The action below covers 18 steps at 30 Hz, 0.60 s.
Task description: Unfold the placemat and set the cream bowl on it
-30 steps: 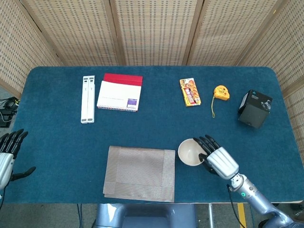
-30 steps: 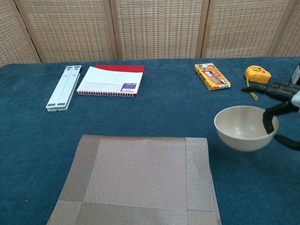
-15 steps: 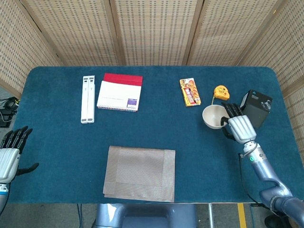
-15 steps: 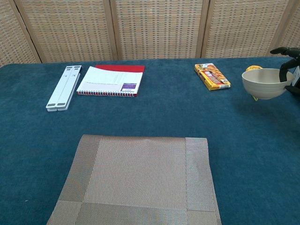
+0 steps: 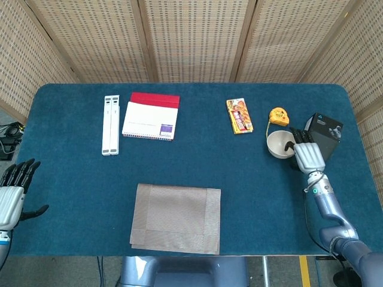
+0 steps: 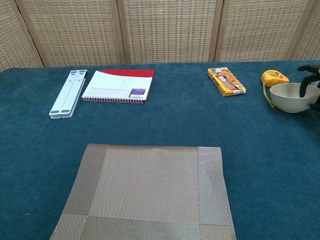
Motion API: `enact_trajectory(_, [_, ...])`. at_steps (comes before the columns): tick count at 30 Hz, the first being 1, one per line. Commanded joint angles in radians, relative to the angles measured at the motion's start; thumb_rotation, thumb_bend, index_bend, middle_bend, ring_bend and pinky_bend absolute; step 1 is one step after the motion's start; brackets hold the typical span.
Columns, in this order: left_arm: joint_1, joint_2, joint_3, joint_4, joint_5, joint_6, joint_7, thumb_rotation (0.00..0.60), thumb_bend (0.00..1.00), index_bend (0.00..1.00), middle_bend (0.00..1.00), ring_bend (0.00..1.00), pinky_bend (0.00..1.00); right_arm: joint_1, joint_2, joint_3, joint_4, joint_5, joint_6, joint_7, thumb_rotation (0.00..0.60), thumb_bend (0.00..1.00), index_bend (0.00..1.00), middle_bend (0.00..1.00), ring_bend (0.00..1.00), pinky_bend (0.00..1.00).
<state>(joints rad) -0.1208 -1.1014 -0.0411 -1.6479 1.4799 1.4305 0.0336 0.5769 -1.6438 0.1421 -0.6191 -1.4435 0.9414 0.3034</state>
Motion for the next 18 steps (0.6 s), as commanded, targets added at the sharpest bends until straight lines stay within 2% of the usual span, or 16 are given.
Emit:
enact_trajectory(1, [0.003,0.002,0.002,0.0,0.005,0.008,-0.004,0.6,0.0,0.0,0.0,0.0,0.0,-0.016,0.031,-0.013,-0.045,-0.006,0.036,-0.022,0.6,0.19,0.0,0.0,0.0,0.0])
enact_trajectory(5, [0.007,0.004,0.002,0.0,0.012,0.02,-0.014,0.6,0.0,0.0,0.0,0.0,0.0,-0.055,0.085,-0.03,-0.128,-0.038,0.149,-0.069,0.6,0.12,0.0,0.0,0.0,0.0])
enact_trajectory(9, [0.011,-0.002,0.0,0.008,0.026,0.04,-0.017,0.6,0.0,0.0,0.0,0.0,0.0,-0.109,0.17,-0.046,-0.261,-0.076,0.285,-0.119,0.6,0.01,0.0,0.0,0.0,0.0])
enact_trajectory(14, [0.002,-0.005,0.006,0.015,0.058,0.04,-0.017,0.6,0.0,0.0,0.0,0.0,0.0,-0.174,0.284,-0.066,-0.437,-0.09,0.374,-0.155,0.6,0.0,0.0,0.0,0.0,0.0])
enact_trajectory(18, [-0.033,-0.017,0.024,0.06,0.156,0.034,-0.012,0.6,0.0,0.0,0.0,0.0,0.0,-0.232,0.351,-0.078,-0.547,-0.082,0.429,-0.138,0.6,0.0,0.0,0.0,0.0,0.0])
